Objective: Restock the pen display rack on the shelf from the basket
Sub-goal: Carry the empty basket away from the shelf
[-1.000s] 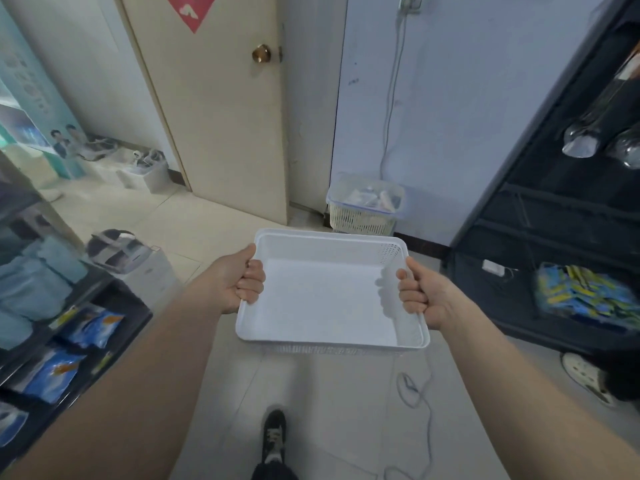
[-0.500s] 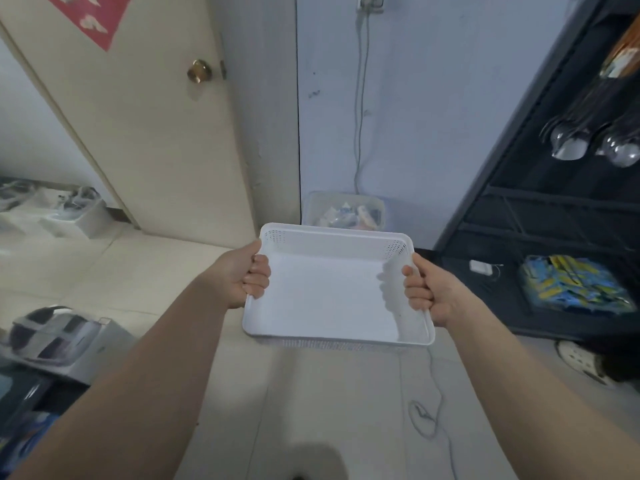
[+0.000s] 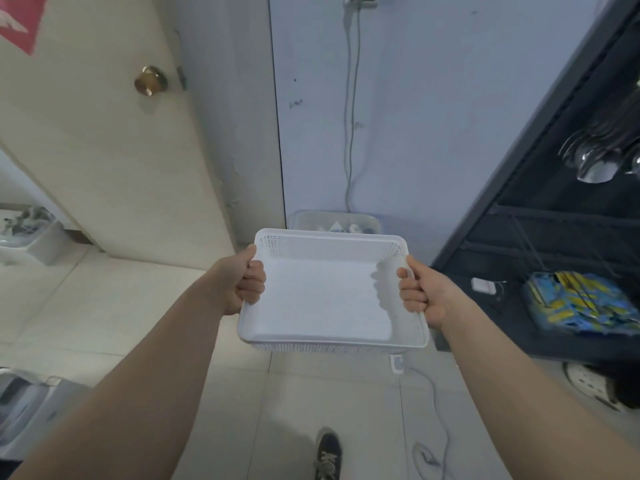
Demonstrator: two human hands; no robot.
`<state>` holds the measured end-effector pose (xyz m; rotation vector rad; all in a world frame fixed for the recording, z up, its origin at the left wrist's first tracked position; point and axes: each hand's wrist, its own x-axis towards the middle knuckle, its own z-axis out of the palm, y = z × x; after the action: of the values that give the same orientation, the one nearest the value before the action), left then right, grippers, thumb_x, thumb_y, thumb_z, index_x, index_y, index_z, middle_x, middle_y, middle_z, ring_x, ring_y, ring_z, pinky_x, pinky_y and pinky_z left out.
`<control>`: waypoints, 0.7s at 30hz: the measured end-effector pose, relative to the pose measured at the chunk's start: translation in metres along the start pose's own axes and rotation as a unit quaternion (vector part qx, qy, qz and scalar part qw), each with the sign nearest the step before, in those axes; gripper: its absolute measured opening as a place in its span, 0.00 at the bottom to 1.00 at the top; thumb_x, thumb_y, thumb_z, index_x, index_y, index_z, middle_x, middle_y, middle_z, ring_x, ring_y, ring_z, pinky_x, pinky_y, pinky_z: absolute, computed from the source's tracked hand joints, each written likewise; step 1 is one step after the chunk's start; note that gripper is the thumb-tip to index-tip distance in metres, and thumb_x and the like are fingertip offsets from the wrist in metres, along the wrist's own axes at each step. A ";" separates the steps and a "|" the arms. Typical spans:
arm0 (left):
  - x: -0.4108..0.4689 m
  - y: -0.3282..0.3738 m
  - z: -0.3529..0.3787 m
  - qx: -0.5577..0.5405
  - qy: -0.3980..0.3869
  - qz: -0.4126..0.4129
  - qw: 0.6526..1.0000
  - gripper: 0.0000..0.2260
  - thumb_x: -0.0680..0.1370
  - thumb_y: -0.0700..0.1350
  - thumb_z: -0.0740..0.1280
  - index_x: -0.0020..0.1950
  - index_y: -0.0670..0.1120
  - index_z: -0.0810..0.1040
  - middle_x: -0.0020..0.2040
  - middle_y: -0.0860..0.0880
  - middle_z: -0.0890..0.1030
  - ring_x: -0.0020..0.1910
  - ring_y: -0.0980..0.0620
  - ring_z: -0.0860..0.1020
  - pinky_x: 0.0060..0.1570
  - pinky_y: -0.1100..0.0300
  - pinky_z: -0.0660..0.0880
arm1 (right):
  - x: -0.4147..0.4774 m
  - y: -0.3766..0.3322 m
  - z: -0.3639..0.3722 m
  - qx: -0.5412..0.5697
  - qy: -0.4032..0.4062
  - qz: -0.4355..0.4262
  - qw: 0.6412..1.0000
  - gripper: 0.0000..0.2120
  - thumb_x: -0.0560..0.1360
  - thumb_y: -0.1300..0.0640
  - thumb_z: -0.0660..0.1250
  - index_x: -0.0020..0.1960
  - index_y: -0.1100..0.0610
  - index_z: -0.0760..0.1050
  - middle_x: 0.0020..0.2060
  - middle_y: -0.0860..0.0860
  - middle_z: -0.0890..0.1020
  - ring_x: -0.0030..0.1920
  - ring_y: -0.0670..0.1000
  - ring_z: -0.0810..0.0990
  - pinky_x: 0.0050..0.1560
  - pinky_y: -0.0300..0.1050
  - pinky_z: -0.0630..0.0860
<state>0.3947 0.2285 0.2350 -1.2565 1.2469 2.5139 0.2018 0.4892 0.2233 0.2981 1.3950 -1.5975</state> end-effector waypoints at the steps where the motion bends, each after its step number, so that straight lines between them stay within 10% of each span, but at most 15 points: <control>1: 0.014 0.010 0.003 0.003 0.001 -0.001 1.000 0.21 0.83 0.58 0.52 0.33 0.50 0.57 0.23 0.54 0.58 0.16 0.58 0.56 0.16 0.66 0.50 | 0.014 -0.010 0.000 0.000 0.001 -0.001 1.000 0.18 0.80 0.43 0.57 0.38 0.54 0.68 0.19 0.45 0.61 0.16 0.43 0.55 0.13 0.35 0.51; 21: 0.291 0.162 0.027 0.007 0.019 -0.062 0.998 0.21 0.82 0.59 0.55 0.35 0.48 0.63 0.23 0.54 0.59 0.17 0.59 0.56 0.18 0.69 0.50 | 0.275 -0.148 0.010 0.024 0.049 0.014 0.998 0.17 0.80 0.44 0.58 0.38 0.54 0.68 0.21 0.45 0.61 0.17 0.43 0.55 0.15 0.34 0.51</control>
<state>0.1215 0.0580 0.1448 -1.3396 1.1528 2.4035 -0.0484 0.3295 0.1252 0.4277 1.4230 -1.6131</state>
